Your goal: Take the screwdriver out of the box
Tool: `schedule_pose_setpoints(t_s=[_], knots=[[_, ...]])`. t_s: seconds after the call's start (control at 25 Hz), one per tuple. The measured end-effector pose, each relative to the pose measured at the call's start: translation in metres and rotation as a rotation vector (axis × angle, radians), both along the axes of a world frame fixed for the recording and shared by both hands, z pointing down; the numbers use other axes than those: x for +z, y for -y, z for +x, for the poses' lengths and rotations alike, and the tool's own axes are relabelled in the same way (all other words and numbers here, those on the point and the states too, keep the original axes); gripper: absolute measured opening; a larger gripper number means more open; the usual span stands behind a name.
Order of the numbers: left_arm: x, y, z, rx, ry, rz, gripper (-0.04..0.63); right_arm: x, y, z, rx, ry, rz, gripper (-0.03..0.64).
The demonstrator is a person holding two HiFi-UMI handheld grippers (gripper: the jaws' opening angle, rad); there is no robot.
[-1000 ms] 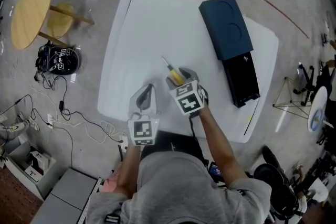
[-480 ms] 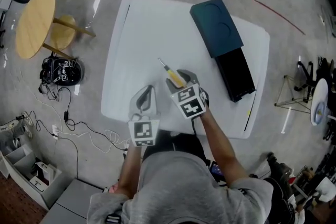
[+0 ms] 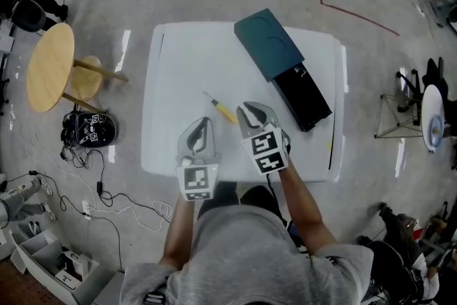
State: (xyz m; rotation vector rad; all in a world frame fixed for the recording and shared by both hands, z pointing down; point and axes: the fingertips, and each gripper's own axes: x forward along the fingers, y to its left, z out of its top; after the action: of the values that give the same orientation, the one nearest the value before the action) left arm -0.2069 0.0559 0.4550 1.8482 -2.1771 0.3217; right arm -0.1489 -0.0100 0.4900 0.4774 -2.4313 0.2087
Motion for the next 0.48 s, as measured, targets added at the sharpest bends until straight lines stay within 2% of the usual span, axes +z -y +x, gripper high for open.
schedule_pose_setpoints(t_s=[0.16, 0.48], knots=[[-0.025, 0.013, 0.02, 0.059, 0.009, 0.046, 0.012, -0.03, 0.01, 0.03, 0.102, 0.057, 0.041, 0.025], [-0.051, 0.036, 0.064, 0.184, 0.022, 0.095, 0.012, -0.082, 0.021, 0.091, 0.284, 0.181, 0.129, 0.005]])
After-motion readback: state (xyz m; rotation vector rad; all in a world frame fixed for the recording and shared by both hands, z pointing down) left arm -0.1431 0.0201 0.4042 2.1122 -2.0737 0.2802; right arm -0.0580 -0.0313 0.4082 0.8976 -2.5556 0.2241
